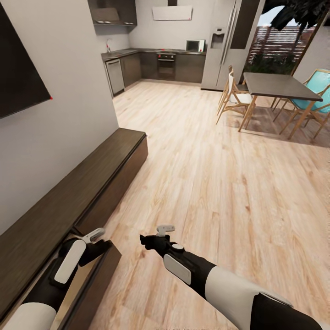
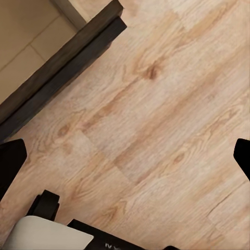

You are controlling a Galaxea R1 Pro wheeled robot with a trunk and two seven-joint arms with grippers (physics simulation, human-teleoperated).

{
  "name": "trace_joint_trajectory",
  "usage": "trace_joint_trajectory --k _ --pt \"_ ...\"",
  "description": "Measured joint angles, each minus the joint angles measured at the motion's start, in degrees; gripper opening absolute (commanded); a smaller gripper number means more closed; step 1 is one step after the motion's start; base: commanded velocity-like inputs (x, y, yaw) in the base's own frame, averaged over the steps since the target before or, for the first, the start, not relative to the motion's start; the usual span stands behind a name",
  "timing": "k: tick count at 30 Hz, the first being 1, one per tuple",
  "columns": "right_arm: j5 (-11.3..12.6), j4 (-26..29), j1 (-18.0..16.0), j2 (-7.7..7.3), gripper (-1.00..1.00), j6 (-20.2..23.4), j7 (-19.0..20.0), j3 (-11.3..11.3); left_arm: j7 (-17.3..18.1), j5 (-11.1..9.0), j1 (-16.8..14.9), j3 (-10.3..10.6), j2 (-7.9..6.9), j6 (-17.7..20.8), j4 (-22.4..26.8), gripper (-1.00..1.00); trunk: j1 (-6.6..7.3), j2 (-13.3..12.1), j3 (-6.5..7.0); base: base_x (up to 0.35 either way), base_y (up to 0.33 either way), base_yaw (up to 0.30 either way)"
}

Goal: Place each of the two pumpkins and all three candles from the living room inside a cabinet in the living room (use any cabinet), then make sure every cabinet is closed, and position the cauldron so it is next to a table in the living room.

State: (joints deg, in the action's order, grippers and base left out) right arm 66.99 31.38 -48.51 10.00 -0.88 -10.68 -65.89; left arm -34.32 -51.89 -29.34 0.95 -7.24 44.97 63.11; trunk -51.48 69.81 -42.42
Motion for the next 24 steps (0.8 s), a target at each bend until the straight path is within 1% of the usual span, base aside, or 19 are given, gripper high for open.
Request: trace_joint_trajectory --k 8,13,16,24 --pt "0.0 0.0 0.0 0.00 1.00 0.0 0.0 0.1 0.0 -0.2 0.0 0.0 0.00 0.0 0.0 1.00 0.00 0.0 -0.64 0.000 0.000 -0.142" --pt "0.0 0.0 0.0 0.00 1.00 0.0 0.0 0.1 0.0 0.1 0.1 0.1 0.00 0.0 0.1 1.00 0.00 0.0 -1.04 0.003 -0.009 -0.142" --pt "0.0 0.0 0.0 0.00 1.00 0.0 0.0 0.1 0.0 0.2 0.1 0.3 0.07 0.0 0.1 1.00 0.01 0.0 -1.28 0.066 -0.156 -0.142" --pt "0.0 0.0 0.0 0.00 1.00 0.0 0.0 0.0 0.0 0.2 0.1 0.3 0.10 0.1 0.1 1.00 0.01 0.0 -1.92 0.093 -0.235 -0.142"
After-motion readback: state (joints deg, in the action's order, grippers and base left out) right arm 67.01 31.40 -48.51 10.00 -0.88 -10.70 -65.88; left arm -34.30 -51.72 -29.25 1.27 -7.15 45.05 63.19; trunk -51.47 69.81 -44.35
